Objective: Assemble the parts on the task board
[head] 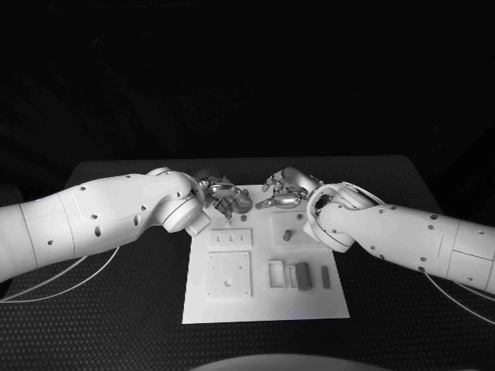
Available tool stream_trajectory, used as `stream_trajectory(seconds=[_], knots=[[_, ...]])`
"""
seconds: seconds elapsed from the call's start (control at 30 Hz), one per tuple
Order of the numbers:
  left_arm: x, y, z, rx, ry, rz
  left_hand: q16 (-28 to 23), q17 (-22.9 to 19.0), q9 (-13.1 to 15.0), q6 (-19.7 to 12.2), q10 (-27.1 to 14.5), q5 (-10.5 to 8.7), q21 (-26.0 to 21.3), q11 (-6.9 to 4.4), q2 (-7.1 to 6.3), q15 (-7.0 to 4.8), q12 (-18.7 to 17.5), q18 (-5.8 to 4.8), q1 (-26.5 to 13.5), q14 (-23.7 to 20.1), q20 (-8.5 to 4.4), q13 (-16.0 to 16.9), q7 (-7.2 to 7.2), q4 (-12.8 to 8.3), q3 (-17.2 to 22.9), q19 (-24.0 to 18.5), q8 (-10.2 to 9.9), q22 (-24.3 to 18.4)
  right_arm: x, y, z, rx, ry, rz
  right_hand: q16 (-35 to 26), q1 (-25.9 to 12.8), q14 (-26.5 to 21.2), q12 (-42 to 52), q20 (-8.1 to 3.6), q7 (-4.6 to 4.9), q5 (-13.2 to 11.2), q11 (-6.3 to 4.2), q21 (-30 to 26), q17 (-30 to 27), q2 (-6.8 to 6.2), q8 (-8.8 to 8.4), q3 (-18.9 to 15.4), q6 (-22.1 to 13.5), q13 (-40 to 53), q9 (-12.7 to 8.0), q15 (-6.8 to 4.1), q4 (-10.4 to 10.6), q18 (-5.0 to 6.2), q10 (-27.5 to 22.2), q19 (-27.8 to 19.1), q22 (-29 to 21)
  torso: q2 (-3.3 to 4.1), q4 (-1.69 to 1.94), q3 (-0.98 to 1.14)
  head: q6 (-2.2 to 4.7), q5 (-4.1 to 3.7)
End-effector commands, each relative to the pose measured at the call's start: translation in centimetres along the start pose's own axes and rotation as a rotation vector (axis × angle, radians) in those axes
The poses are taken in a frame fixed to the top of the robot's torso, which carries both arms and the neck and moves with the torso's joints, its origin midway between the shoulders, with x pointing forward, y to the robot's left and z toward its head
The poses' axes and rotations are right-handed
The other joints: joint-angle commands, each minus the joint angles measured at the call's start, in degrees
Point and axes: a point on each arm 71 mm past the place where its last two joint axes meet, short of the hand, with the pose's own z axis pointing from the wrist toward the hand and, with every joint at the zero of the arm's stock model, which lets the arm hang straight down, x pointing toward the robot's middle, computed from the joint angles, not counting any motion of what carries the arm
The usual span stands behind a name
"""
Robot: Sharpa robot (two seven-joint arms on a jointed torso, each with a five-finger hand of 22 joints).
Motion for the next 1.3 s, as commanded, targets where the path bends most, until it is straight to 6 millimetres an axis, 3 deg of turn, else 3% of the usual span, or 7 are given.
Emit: stream_trajectory(seconds=[0.03,0.33,0.67,0.8,0.9,1.1,1.3], knots=[[-0.1,0.2,0.0,-0.005,0.027,0.018,0.3,0.1,0.1,2.2,0.0,0.20,0.0,-0.28,0.10,-0.32,0.3,0.07,0.3,0.1,-0.05,0.1,-1.87,-0.2,-0.1,-0.4,0.2,0.1,-0.8,-0.7,-0.3,-0.037,-0.021,0.026,-0.2,-0.2,-0.5,0.1,0.04,0.03,0.2,0.13,-0.2,-0.1,-0.37,-0.08,-0.2,-0.1,-0.1,-0.1,0.11,0.2,0.28,-0.4,-0.6,0.7,-0.01,0.02,0.01,-0.07,0.18],[-0.7,0.9,0.0,-0.060,0.008,0.109,0.6,0.1,0.4,2.4,0.3,0.20,0.2,-0.43,0.46,-0.43,0.6,0.04,-0.2,0.3,-0.21,0.3,-1.93,0.1,-0.5,-0.2,0.4,0.6,-5.2,-3.2,-0.3,-0.029,-0.110,0.125,0.1,0.2,-0.6,0.8,0.40,-0.27,0.2,-0.15,-0.1,-0.5,1.69,0.61,-0.6,0.9,-0.5,0.0,-0.14,-0.2,0.65,-0.3,-0.7,0.8,-0.04,0.05,0.05,-0.57,0.55],[-0.4,1.8,0.1,-0.125,-0.034,0.222,4.9,-0.3,2.2,3.3,1.2,0.41,3.7,-1.51,0.31,-1.75,4.1,0.12,-0.3,1.9,-1.60,2.6,-2.67,-0.1,-0.5,0.9,1.1,5.6,-9.1,-3.3,-0.2,-0.027,-0.154,0.142,0.3,-1.1,-0.7,1.1,0.78,-0.35,0.2,-0.23,-0.1,-0.9,2.76,0.77,-1.9,1.0,-1.0,-0.1,-0.22,-0.1,0.93,-0.3,-0.9,0.8,-0.04,-0.04,0.07,-1.30,0.76],[0.3,2.2,0.2,-0.121,-0.016,0.219,10.2,-0.5,3.6,3.7,1.0,0.41,6.5,-2.13,0.69,-2.87,8.2,0.46,-1.2,2.7,-2.57,5.4,-3.05,0.1,-0.5,1.9,1.4,9.4,-10.5,-3.2,0.0,-0.029,-0.174,0.148,0.3,-1.1,-0.7,1.1,0.81,-0.36,0.2,-0.24,-0.1,-0.9,2.81,0.78,-2.0,1.0,-1.1,-0.1,-0.23,-0.1,0.97,-0.3,-0.9,0.8,0.00,0.00,0.11,-1.71,0.90],[0.6,2.4,0.4,-0.109,-0.016,0.222,17.6,1.2,5.0,2.9,0.3,0.42,9.4,-2.71,0.96,-4.45,14.8,0.55,-1.4,2.1,-3.81,10.2,-3.30,-0.1,-0.4,3.2,1.2,12.9,-11.3,-3.3,0.2,-0.022,-0.189,0.159,0.3,-1.1,-0.8,1.1,0.82,-0.36,0.2,-0.24,-0.1,-0.9,2.86,0.78,-2.0,1.0,-1.1,-0.1,-0.24,-0.2,0.99,-0.3,-0.9,0.8,0.01,0.10,0.06,-1.90,0.71],[1.3,2.8,0.6,-0.132,-0.008,0.234,33.0,5.4,6.7,3.2,-0.5,0.78,17.3,-3.83,1.28,-9.66,30.0,1.79,-1.2,4.0,-7.50,21.4,-4.37,-0.1,-0.4,10.7,0.5,19.7,-12.0,-3.1,0.4,-0.024,-0.197,0.162,0.3,-1.0,-0.8,1.1,0.87,-0.37,0.2,-0.25,-0.1,-1.0,3.03,0.79,-2.1,1.0,-1.2,-0.1,-0.25,-0.2,1.06,-0.3,-0.9,0.8,0.02,0.09,-0.02,-2.39,0.82],[1.6,3.0,0.8,-0.172,0.009,0.250,34.8,4.8,7.0,3.5,-0.9,0.42,18.2,-4.04,1.32,-9.88,31.7,1.75,-1.6,4.0,-7.98,22.0,-4.43,0.0,-0.1,11.2,0.2,20.1,-11.8,-2.8,0.5,-0.028,-0.188,0.164,0.4,-0.9,-0.8,1.1,0.92,-0.38,0.2,-0.26,-0.1,-1.0,3.15,0.79,-2.2,1.0,-1.3,-0.2,-0.25,-0.3,1.11,-0.3,-1.0,0.8,0.02,-0.05,-0.04,-2.93,0.85]])
